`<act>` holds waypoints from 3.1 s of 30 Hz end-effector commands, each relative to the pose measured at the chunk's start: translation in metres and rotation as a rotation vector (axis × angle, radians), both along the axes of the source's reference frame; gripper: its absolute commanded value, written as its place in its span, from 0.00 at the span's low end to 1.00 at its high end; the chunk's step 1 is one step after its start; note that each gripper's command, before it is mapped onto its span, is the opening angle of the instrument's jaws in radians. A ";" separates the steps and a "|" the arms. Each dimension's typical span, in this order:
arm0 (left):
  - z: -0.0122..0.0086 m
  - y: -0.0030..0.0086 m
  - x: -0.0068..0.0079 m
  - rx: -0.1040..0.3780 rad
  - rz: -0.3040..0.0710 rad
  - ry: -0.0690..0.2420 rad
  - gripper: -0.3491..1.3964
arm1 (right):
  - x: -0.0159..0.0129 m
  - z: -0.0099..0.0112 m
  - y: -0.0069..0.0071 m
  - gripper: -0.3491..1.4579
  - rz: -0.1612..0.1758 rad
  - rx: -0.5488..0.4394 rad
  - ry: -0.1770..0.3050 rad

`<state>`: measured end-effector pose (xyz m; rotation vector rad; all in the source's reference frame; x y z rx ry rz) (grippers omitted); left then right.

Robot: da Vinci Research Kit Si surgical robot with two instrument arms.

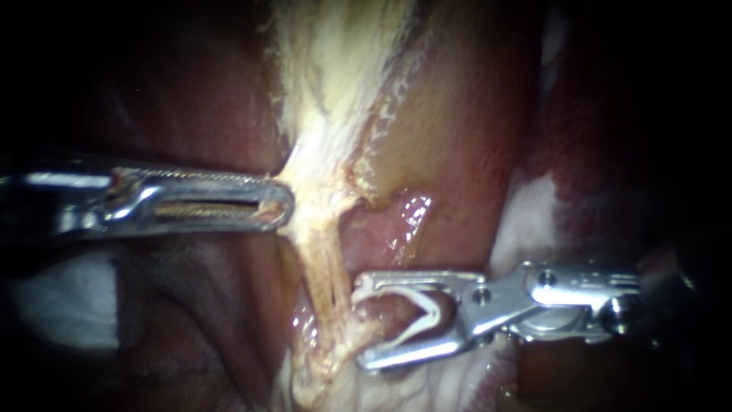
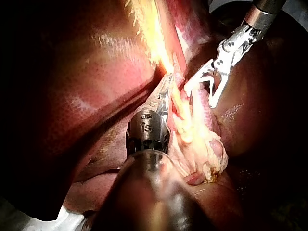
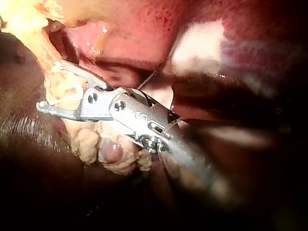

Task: Clipping first clip left tube

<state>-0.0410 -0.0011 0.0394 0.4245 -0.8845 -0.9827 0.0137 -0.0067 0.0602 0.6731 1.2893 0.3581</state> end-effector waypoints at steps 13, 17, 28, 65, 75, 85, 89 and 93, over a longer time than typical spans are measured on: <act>-0.0009 -0.0005 -0.0003 -0.001 -0.003 0.002 0.00 | 0.0024 0.0024 -0.0001 0.52 -0.003 0.005 -0.002; -0.0013 -0.0007 -0.0005 -0.001 -0.004 0.003 0.00 | 0.0025 0.0026 0.0001 0.52 -0.002 0.006 -0.003; -0.0022 -0.0009 -0.0008 0.001 -0.006 0.004 0.00 | 0.0026 0.0031 0.0010 0.52 0.003 0.016 -0.006; -0.0017 -0.0007 -0.0010 0.001 -0.005 0.003 0.00 | 0.0066 0.0030 -0.0019 0.47 -0.129 -0.010 0.070; -0.0016 -0.0007 -0.0009 0.001 -0.005 0.003 0.00 | 0.0052 0.0036 -0.0017 0.00 -0.149 -0.013 0.047; -0.0016 -0.0006 -0.0008 0.001 -0.005 0.003 0.00 | 0.0051 0.0043 -0.0016 0.00 -0.147 -0.015 0.045; -0.0015 -0.0006 -0.0008 0.001 -0.004 0.002 0.00 | 0.0051 0.0043 -0.0016 0.00 -0.147 -0.015 0.045; -0.0015 -0.0006 -0.0008 0.001 -0.004 0.002 0.00 | 0.0051 0.0043 -0.0016 0.00 -0.147 -0.015 0.045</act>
